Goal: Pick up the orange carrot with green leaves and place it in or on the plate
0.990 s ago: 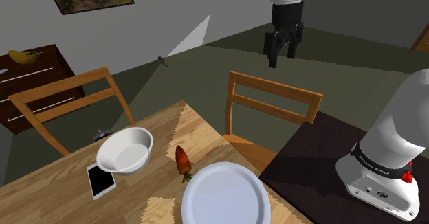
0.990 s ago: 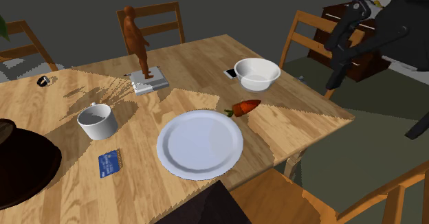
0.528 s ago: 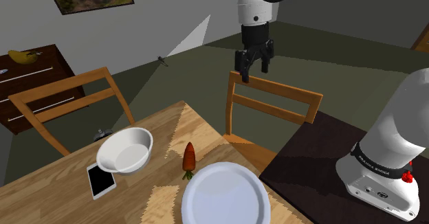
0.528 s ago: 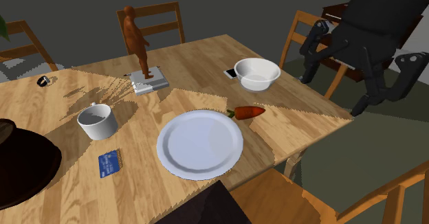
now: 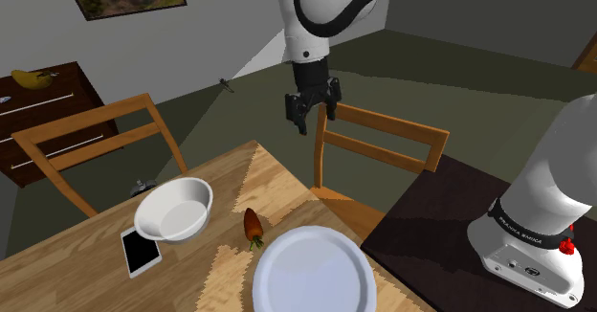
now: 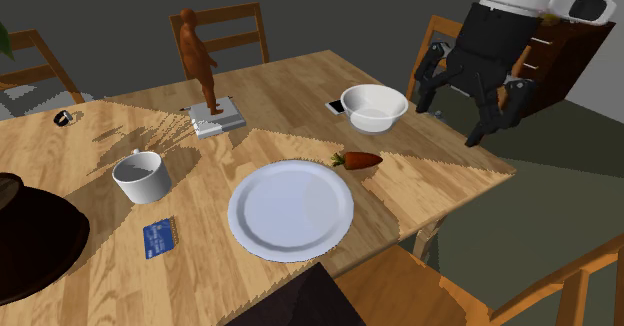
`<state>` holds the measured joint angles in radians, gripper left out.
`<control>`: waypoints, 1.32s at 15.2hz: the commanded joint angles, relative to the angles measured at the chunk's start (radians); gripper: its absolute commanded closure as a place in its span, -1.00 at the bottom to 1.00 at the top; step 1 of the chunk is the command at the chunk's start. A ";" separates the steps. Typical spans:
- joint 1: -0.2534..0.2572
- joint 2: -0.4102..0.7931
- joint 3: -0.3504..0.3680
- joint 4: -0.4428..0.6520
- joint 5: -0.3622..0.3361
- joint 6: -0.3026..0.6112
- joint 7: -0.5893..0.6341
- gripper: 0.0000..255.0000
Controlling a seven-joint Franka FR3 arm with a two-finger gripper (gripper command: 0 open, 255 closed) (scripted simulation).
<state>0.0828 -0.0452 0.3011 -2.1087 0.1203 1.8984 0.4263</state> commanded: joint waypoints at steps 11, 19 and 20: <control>0.116 0.500 0.039 0.442 -0.107 0.016 0.169 -1.00; 0.243 0.875 0.021 0.918 -0.164 -0.103 0.231 -1.00; 0.256 0.914 0.019 0.974 -0.167 -0.122 0.234 -1.00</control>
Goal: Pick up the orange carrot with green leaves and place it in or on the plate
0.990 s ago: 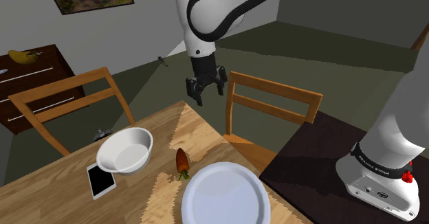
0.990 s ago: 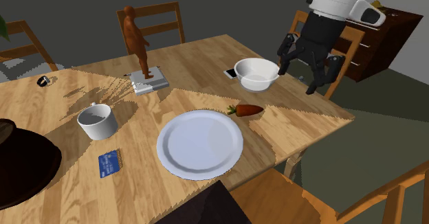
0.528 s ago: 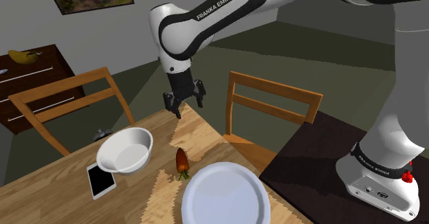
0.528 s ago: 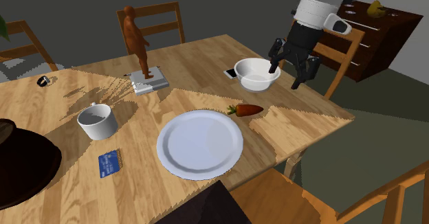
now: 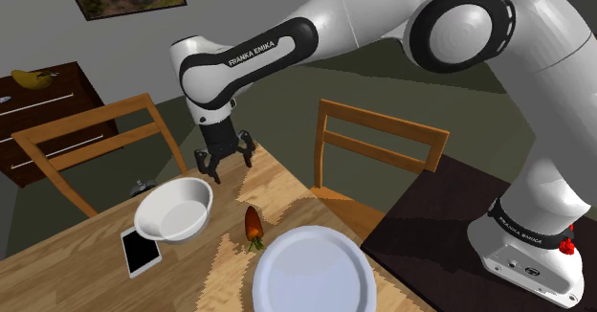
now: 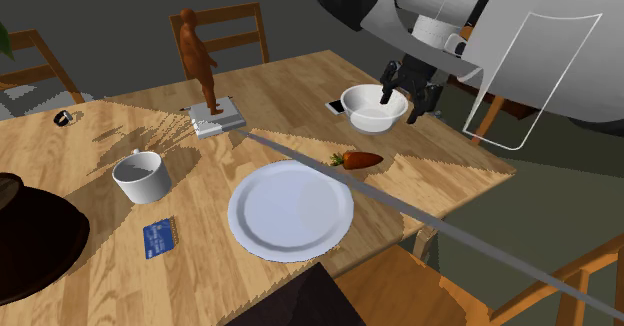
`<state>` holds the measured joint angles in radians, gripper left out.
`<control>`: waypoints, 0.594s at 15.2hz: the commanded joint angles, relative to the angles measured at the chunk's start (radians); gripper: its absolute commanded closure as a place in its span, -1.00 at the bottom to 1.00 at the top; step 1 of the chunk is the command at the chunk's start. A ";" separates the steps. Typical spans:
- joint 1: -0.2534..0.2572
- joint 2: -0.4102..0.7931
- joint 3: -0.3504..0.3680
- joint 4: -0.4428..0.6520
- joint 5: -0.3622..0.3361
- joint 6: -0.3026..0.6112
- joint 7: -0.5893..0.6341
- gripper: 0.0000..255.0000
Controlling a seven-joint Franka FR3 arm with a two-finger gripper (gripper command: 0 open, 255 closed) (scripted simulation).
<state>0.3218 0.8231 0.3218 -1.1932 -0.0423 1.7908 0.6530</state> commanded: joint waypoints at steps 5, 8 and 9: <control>0.017 0.049 -0.003 -0.003 -0.006 0.051 0.008 -1.00; 0.017 0.053 -0.004 -0.030 -0.007 0.083 0.009 -1.00; 0.017 0.054 -0.004 -0.030 -0.007 0.082 0.009 -1.00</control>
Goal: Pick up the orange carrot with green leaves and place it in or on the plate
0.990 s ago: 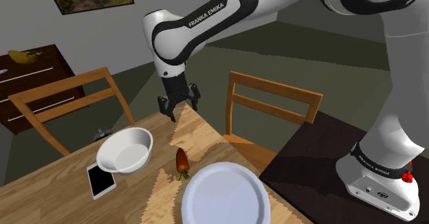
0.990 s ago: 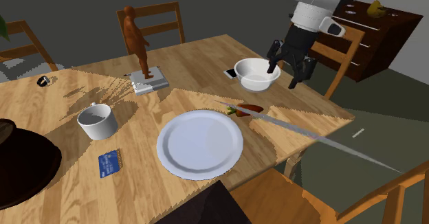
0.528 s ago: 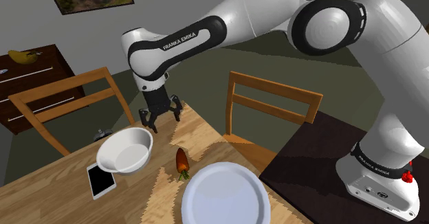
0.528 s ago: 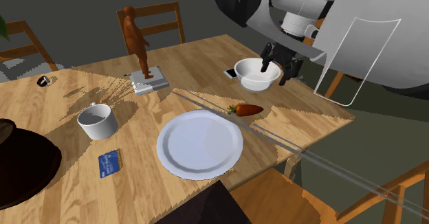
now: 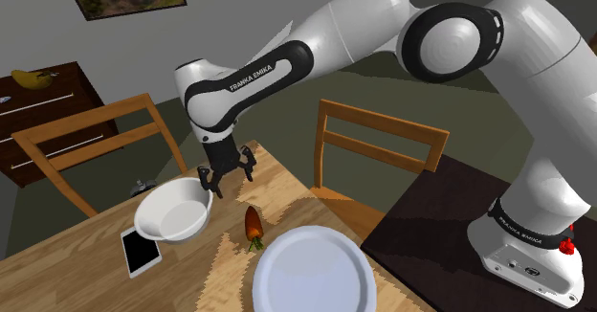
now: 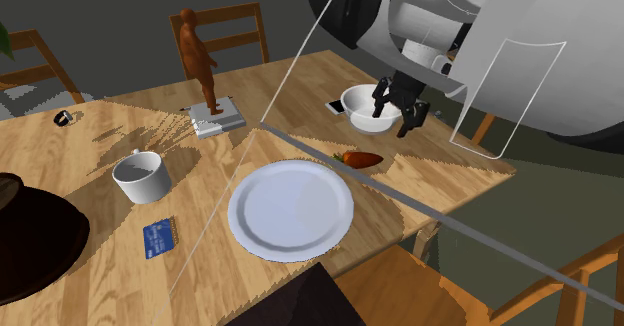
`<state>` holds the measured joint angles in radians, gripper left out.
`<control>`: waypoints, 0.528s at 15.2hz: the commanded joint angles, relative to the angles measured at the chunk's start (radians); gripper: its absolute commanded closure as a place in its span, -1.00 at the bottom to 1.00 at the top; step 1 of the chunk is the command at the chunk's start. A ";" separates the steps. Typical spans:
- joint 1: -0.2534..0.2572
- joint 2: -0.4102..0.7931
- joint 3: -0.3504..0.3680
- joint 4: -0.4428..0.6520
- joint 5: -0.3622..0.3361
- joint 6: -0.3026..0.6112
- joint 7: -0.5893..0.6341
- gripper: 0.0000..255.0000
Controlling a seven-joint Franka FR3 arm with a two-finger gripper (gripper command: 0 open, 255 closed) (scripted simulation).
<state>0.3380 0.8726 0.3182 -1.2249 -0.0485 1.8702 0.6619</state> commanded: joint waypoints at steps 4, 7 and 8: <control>0.001 0.004 0.000 0.002 -0.001 0.003 0.000 -1.00; 0.001 0.004 0.000 0.002 -0.001 0.003 0.000 1.00; 0.001 0.004 0.000 0.002 -0.001 0.003 0.000 1.00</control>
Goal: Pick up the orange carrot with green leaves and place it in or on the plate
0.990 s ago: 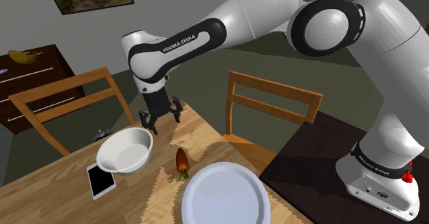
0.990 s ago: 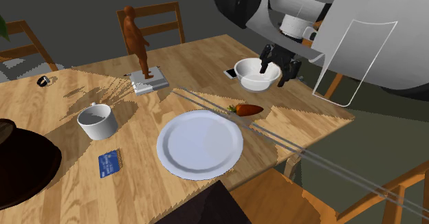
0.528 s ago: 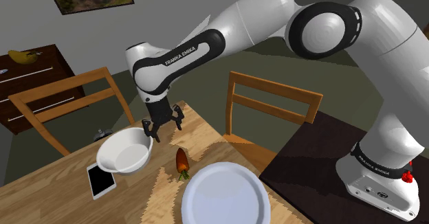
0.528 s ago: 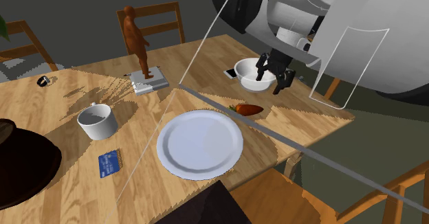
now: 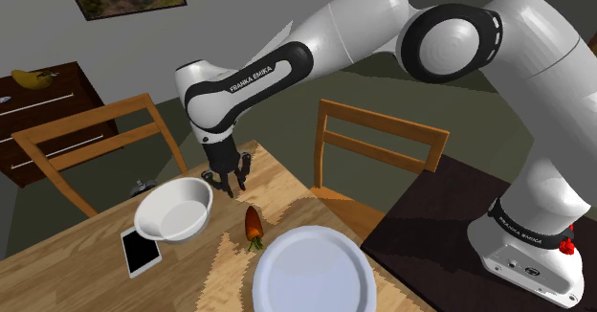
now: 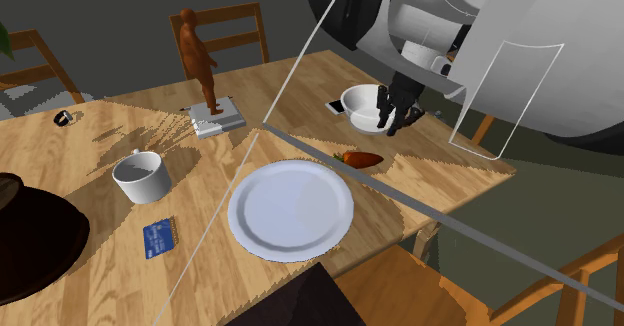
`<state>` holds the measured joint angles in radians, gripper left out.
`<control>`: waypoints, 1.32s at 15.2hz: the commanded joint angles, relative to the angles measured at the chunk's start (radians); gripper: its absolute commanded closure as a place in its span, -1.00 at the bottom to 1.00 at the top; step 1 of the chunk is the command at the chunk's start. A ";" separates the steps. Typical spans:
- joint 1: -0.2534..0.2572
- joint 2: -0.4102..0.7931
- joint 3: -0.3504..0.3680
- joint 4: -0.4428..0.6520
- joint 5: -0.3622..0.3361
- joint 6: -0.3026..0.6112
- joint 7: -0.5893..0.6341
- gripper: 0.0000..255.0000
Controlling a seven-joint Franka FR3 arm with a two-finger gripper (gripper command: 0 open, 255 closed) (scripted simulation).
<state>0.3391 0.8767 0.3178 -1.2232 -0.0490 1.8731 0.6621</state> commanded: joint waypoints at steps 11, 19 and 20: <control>0.007 -0.099 -0.002 -0.206 -0.006 0.154 0.060 -1.00; 0.107 -0.233 -0.046 -0.588 -0.076 0.530 0.288 -1.00; 0.109 -0.223 -0.049 -0.587 -0.078 0.539 0.290 -1.00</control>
<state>0.4445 0.6516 0.2720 -1.7988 -0.1240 2.3953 0.9443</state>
